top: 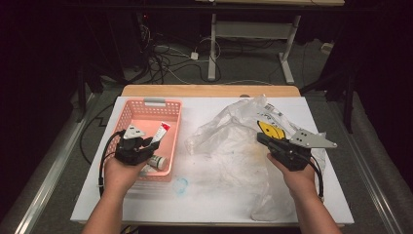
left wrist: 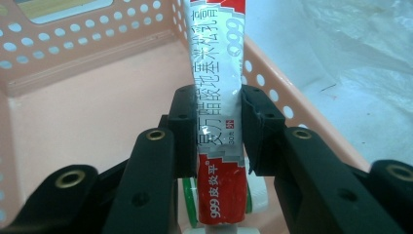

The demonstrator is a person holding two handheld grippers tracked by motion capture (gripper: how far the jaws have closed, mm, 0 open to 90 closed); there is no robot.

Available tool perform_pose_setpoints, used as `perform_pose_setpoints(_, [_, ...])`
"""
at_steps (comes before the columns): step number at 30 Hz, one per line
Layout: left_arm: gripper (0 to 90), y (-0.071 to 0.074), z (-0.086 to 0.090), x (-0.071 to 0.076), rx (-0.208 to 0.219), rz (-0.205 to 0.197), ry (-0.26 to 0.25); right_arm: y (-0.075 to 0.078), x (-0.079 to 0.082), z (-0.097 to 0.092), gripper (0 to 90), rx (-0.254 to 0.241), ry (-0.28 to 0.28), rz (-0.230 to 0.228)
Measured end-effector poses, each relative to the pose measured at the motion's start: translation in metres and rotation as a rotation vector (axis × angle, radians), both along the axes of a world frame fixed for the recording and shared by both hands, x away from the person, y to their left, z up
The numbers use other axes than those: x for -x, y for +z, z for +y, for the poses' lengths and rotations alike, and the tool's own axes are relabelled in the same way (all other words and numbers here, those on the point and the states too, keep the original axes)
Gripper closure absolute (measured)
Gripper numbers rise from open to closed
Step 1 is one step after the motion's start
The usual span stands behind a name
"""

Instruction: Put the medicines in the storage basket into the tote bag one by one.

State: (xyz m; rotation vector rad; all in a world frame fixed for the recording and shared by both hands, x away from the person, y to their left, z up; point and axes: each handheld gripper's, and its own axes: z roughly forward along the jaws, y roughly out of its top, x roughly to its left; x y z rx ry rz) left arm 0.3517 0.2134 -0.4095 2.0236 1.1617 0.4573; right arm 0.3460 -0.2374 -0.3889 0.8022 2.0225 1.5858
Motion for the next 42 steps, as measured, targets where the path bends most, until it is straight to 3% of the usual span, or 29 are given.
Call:
perform_pose_setpoints(6, [67.8, -0.003, 0.004, 0.008, 0.078, -0.026, 0.006, 0.001, 0.002, 0.0, 90.0, 0.0, -0.001, -0.001])
perform_pose_setpoints(11, [67.8, -0.006, 0.007, 0.015, 0.114, -0.038, 0.0, 0.001, 0.002, 0.0, 90.0, 0.004, -0.004, -0.001])
perform_pose_setpoints(30, [67.8, 0.008, -0.004, 0.028, 0.157, -0.096, -0.041, 0.002, 0.002, -0.001, 90.0, 0.005, 0.0, -0.002])
perform_pose_setpoints(42, [67.8, 0.019, -0.026, 0.04, 0.199, -0.113, -0.118, 0.003, 0.003, -0.001, 90.0, -0.001, 0.0, 0.001])
